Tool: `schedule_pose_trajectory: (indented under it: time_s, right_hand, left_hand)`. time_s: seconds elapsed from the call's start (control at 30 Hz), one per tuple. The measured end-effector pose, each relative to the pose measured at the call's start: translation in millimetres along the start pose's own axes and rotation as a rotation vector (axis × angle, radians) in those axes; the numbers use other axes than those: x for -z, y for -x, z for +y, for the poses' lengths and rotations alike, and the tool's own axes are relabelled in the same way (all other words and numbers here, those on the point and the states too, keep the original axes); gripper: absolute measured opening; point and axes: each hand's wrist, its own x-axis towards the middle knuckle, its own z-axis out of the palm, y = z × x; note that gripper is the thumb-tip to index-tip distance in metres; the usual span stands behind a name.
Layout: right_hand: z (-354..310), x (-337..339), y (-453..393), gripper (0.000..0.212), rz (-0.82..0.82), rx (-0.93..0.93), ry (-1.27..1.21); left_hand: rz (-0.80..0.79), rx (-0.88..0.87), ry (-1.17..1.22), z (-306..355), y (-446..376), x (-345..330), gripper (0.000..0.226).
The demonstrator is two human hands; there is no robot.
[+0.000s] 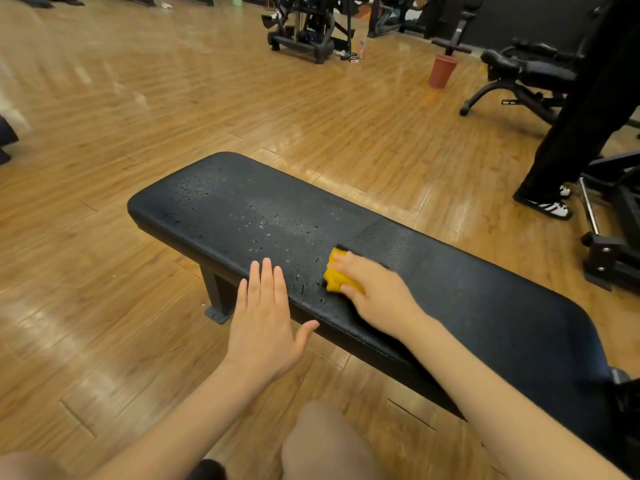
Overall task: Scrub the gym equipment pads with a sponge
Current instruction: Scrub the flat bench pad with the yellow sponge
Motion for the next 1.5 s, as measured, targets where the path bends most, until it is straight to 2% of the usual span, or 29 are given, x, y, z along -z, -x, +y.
schedule_pose_trajectory:
  time_s: [0.13,0.27,0.33,0.4,0.53,0.7,0.77,0.83,0.93,1.1,1.37,1.5]
  right_hand:
    - [-17,-13,34,0.044,-0.024,0.197,-0.025]
    - [-14,-7,42,0.046,-0.061,0.243,-0.124]
    - [-11,4,38,0.043,-0.094,0.174,-0.291]
    - [-3,17,27,0.042,-0.030,0.099,-0.356]
    - [32,39,-24,0.040,0.185,-0.070,-0.269]
    - [77,28,-88,0.038,0.152,-0.397,-0.119]
    - [74,19,-93,0.035,0.144,-0.450,0.002]
    - [60,12,-87,0.031,0.139,-0.389,0.051]
    - [26,5,-64,0.039,0.081,-0.258,0.041]
    - [-21,-7,-25,0.044,-0.005,0.011,0.010]
    - [-27,-18,8,0.040,-0.068,0.282,-0.112]
    - [-28,3,3,0.040,-0.100,0.182,-0.371]
  left_hand:
    - [0.004,-0.001,-0.014,-1,0,4,0.095]
    - [-0.015,-0.033,-0.008,-13,2,3,0.099]
    - [-0.041,-0.084,-0.013,-22,2,1,0.096]
    - [-0.065,-0.104,0.012,-31,4,2,0.093]
    - [-0.117,-0.125,0.046,-38,7,10,0.092]
    - [-0.197,-0.112,-0.004,-34,4,20,0.083]
    - [-0.207,-0.090,-0.003,-36,4,20,0.085]
    - [-0.211,-0.073,-0.007,-41,2,19,0.086]
    - [-0.189,-0.073,0.021,-49,-1,14,0.089]
    - [-0.016,-0.158,0.010,-57,-1,-4,0.100]
    - [0.055,-0.155,-0.019,-58,-1,-9,0.099]
    - [0.051,-0.163,-0.029,-60,-1,-8,0.097]
